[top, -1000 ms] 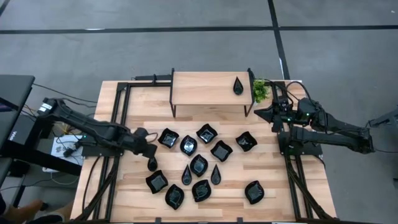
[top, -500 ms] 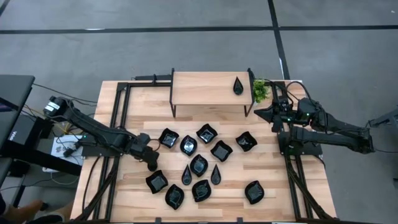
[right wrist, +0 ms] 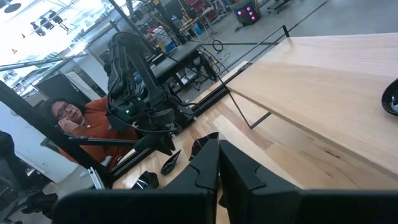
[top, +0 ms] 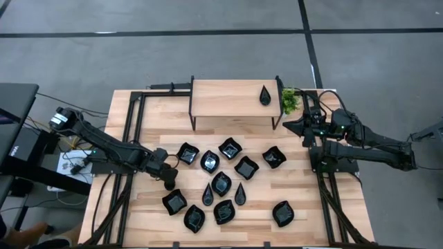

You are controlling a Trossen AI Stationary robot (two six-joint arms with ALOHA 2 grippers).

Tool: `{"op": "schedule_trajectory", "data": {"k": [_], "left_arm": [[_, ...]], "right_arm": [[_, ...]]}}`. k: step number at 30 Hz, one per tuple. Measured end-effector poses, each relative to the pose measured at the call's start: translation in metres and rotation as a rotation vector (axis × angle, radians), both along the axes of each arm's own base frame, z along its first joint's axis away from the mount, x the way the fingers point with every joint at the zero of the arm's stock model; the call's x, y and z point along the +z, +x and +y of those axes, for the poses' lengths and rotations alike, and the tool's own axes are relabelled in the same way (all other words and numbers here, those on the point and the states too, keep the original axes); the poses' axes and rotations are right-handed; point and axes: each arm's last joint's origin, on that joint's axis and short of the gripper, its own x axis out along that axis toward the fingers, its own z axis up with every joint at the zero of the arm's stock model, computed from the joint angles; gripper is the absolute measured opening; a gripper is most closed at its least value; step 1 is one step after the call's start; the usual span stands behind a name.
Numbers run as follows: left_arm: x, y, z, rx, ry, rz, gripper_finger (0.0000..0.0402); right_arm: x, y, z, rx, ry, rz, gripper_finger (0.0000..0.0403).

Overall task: Pick & Place Mini shaped plates
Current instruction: Stack the left black drop shaped plate on top of the other black drop shaped plates on the shelf

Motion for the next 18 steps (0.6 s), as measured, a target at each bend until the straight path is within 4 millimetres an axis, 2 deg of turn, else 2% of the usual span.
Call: {"op": "schedule_trajectory", "data": {"k": [18], "left_arm": [[-0.013, 0.006, -0.003, -0.001, 0.013, 0.055, 0.0131]], "right_arm": [[0.000, 0.000, 0.000, 0.000, 0.000, 0.000, 0.0008]]}}
